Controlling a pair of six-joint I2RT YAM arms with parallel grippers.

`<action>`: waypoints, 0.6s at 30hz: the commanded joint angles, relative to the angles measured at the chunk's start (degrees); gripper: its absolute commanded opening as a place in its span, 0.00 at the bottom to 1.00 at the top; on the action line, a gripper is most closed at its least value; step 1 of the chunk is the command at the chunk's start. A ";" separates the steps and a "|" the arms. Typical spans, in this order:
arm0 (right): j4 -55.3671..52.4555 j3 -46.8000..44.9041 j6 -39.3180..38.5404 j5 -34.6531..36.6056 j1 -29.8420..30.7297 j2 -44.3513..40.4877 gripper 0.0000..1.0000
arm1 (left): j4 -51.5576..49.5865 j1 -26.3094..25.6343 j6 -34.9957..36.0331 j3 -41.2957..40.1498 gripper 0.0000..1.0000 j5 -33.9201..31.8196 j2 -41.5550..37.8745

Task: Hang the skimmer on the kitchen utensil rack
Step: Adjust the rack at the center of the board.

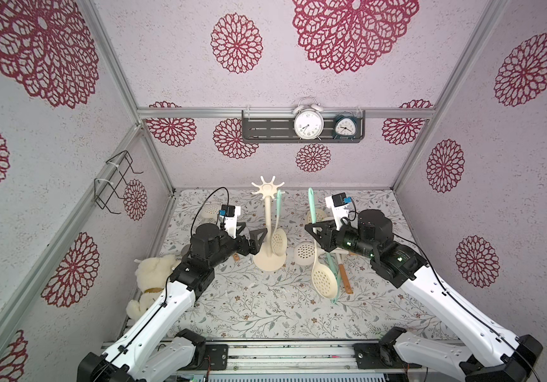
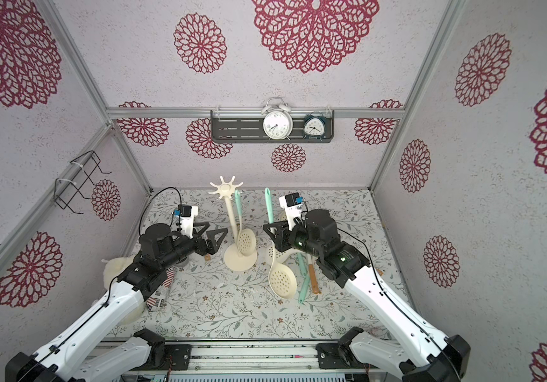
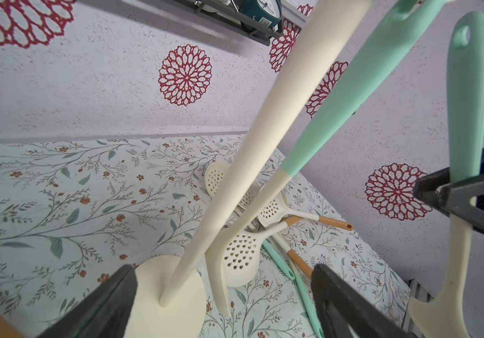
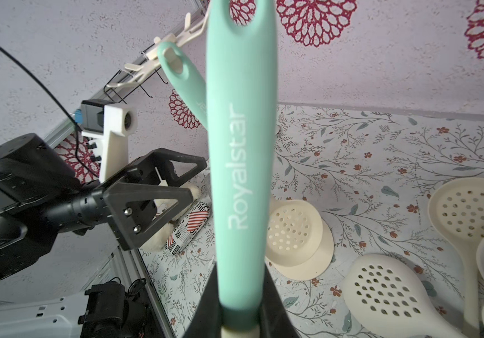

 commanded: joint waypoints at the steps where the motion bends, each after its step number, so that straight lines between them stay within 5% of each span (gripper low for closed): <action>1: 2.01 -0.08 -1.68 -1.90 -0.36 -2.58 0.00 | 10.94 1.59 1.63 -0.31 0.94 6.32 2.66; 9: 0.75 0.58 -2.16 -2.27 -0.58 -2.72 0.00 | 19.09 5.82 0.85 2.67 0.81 19.51 15.00; 18: -1.28 1.64 -2.73 -2.28 -0.76 -2.79 0.00 | 27.91 6.71 -4.87 4.98 0.68 26.40 25.61</action>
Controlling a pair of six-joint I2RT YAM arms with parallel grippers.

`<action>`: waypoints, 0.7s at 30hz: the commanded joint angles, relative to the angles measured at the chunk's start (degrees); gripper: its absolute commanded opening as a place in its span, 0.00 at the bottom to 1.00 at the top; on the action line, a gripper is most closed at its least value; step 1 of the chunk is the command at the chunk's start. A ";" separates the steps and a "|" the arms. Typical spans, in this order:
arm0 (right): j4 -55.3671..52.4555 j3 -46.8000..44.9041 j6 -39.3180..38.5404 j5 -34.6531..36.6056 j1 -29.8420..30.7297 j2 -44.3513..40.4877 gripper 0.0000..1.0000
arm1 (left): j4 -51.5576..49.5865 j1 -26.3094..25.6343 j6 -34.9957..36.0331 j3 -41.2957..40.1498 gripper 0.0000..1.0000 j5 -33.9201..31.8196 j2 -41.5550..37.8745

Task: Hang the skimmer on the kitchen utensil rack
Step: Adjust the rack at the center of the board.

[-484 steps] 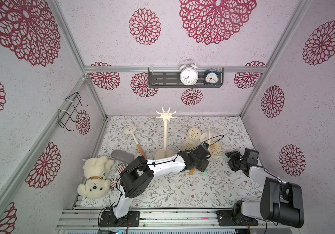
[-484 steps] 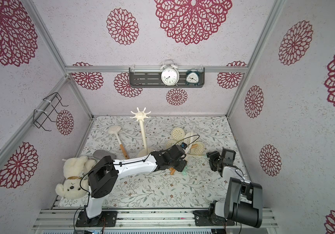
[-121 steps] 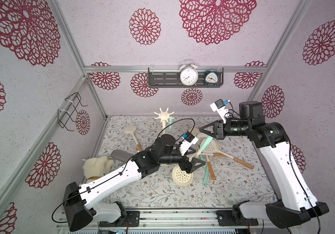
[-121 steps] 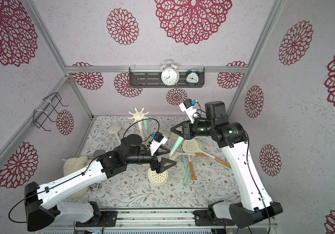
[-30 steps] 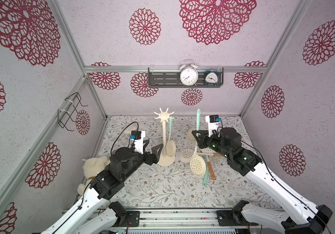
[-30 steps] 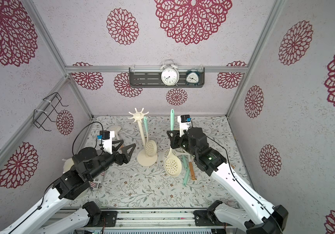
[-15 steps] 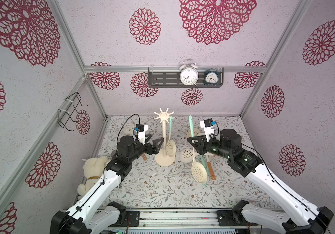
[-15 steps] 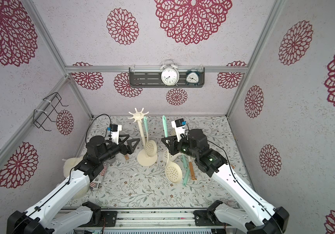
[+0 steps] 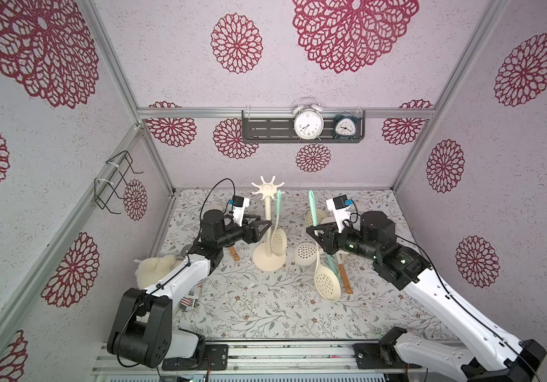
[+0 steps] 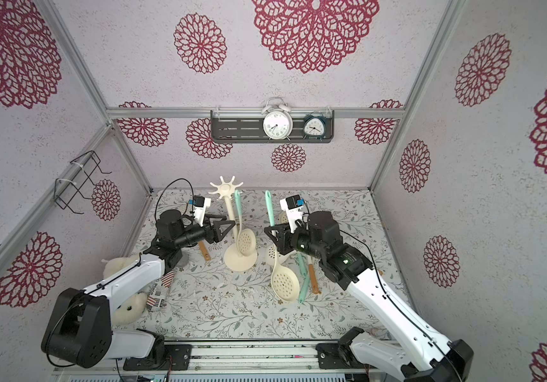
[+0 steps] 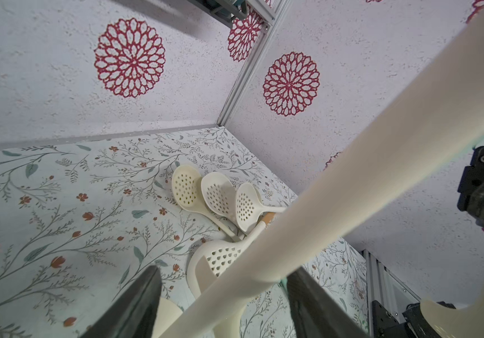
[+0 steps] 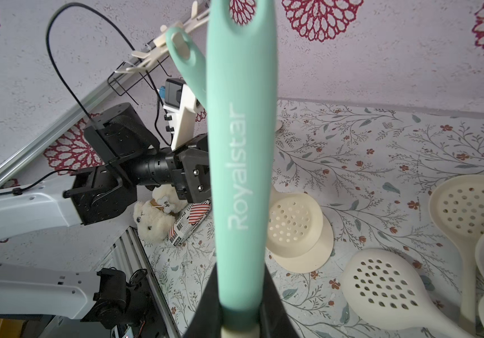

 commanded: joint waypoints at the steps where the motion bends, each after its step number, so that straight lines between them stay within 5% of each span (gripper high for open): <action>1: 0.24 2.22 -1.47 -0.84 -0.32 -1.87 0.00 | 8.16 0.37 -4.18 1.73 0.67 5.75 3.95; 21: 0.14 -0.59 -0.44 3.16 -0.50 -4.41 0.00 | 6.31 -3.11 -4.07 1.52 0.28 1.00 3.66</action>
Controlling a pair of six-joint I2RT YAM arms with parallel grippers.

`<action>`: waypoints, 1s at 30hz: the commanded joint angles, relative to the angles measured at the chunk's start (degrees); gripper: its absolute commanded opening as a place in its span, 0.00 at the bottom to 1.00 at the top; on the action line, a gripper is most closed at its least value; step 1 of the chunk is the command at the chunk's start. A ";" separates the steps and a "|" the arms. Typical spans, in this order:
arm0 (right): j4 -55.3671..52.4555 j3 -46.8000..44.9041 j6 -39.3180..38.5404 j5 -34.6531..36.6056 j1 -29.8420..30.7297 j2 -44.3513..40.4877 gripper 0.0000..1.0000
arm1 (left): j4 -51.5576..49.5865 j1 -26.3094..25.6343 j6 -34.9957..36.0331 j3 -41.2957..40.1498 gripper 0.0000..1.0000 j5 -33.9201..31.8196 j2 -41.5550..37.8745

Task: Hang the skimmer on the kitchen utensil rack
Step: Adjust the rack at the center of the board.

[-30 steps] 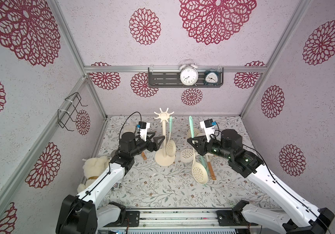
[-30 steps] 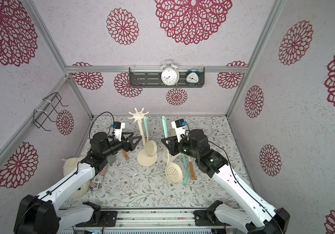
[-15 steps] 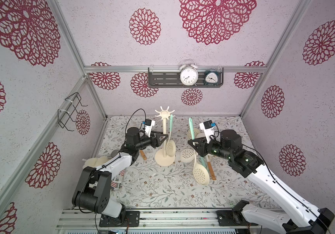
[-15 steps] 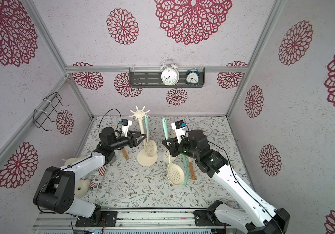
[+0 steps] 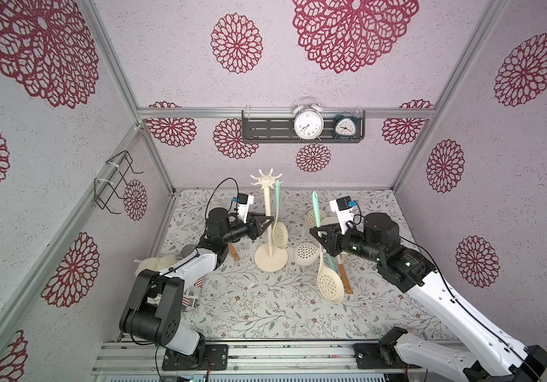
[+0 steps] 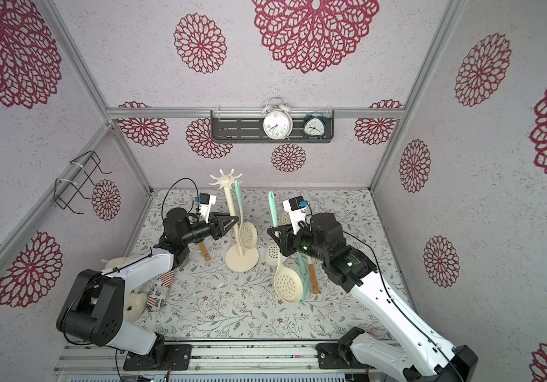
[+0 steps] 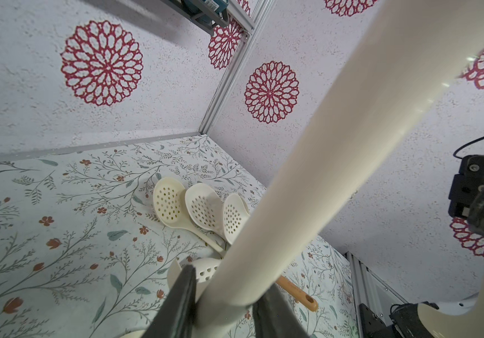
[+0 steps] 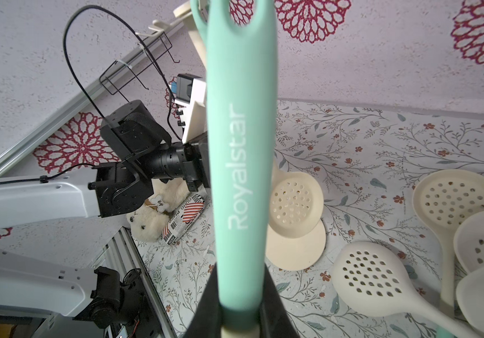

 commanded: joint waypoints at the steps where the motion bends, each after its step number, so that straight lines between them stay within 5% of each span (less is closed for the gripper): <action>1: 2.17 -0.70 0.06 1.50 -0.22 -2.48 0.00 | -4.65 -1.90 0.33 1.01 0.26 -2.14 -2.78; 4: 2.50 -1.89 0.19 2.05 -0.30 -3.35 0.00 | -13.07 -3.88 4.88 2.52 0.16 -9.35 -5.57; 9: 3.47 -3.51 0.07 2.69 -0.30 -4.06 0.00 | -22.04 -9.77 9.67 3.44 0.00 -30.96 -11.59; 15: 10.17 -8.03 -0.26 3.13 -0.30 -7.50 0.00 | -19.56 -14.21 8.66 4.35 0.00 -44.84 -11.49; 19: 12.90 -10.48 -0.70 5.11 -0.26 -9.58 0.00 | -20.62 -19.27 10.67 6.16 0.00 -59.84 -10.30; 24: 16.23 -12.31 -1.61 7.27 -0.30 -11.29 0.00 | -20.55 -22.97 15.97 6.64 0.00 -66.21 -9.09; 30: 22.63 -15.96 -4.68 10.76 -0.32 -14.25 0.00 | -23.13 -25.14 20.34 5.19 0.00 -66.49 -11.20</action>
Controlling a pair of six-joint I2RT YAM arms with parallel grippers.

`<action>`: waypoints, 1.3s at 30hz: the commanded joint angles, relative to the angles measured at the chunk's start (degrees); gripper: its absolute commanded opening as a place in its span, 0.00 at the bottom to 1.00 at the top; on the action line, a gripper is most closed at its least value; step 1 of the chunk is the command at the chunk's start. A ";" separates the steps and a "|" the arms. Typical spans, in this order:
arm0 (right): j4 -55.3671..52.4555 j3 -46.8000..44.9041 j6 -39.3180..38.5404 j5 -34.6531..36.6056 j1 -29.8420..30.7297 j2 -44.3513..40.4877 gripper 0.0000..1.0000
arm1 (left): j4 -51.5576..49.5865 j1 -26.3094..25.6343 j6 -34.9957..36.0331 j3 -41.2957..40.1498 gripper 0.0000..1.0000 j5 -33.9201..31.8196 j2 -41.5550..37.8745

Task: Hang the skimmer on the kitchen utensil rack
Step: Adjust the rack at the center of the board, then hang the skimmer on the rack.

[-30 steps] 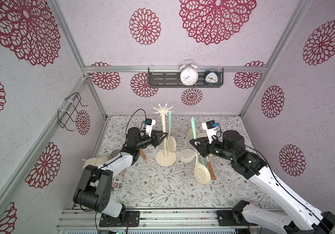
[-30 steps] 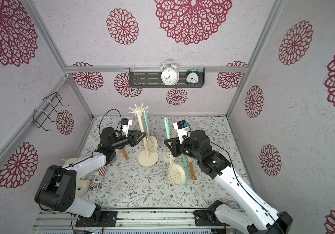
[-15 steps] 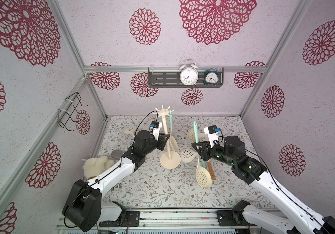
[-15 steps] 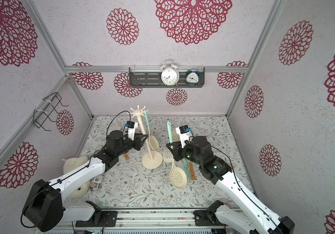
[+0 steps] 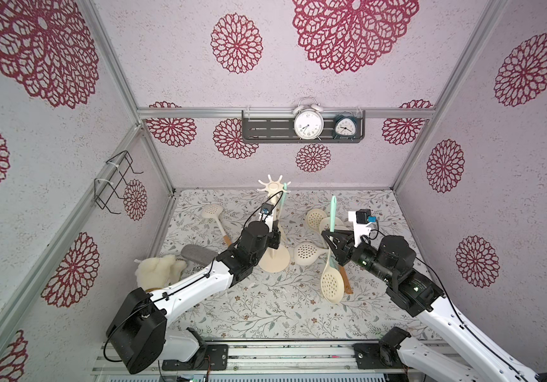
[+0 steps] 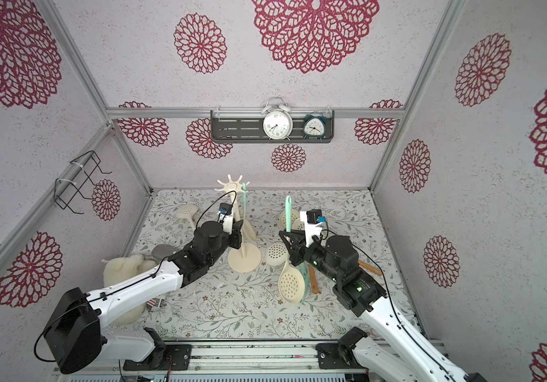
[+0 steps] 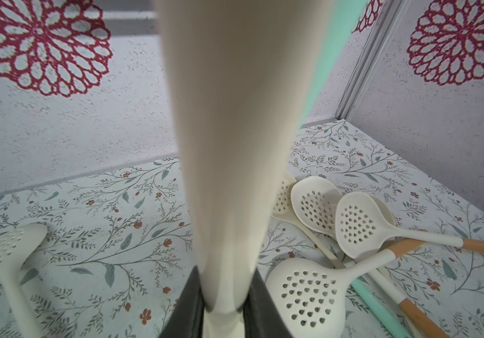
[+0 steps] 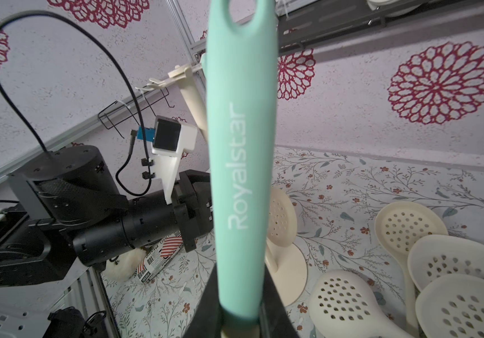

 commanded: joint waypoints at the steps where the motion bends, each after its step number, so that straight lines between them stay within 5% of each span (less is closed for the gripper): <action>1: 4.60 1.27 -3.53 3.26 -0.23 -1.03 0.00 | 1.07 -0.63 4.03 0.32 0.00 -3.46 -2.86; 3: -0.64 4.49 -6.45 0.65 -0.23 1.11 0.00 | 0.76 -0.67 4.25 -0.44 0.06 -3.62 -3.36; 7: -0.87 5.49 -9.96 -5.42 -0.23 2.66 0.00 | 0.59 -0.58 2.46 -1.88 0.58 -2.92 -4.37; 15: -9.36 14.00 -14.67 -12.61 -0.65 9.63 0.00 | -6.22 -0.54 -6.12 -5.21 0.76 -0.06 -14.02; 19: -17.13 21.38 -17.00 -19.09 -2.23 15.41 0.00 | -13.56 -0.58 -12.96 -6.65 0.99 1.35 -22.23; 25: -20.74 27.54 -17.54 -31.27 -6.82 21.25 0.00 | -34.85 -0.54 -17.83 3.69 0.97 3.36 -27.00; 29: -25.76 32.73 -19.92 -32.19 -7.06 25.60 0.00 | -43.66 0.22 -19.28 12.15 0.97 6.10 -24.81; 39: -29.57 37.89 -21.63 -32.13 -7.08 31.53 0.00 | -48.51 15.13 -25.16 26.42 0.97 27.21 -19.97</action>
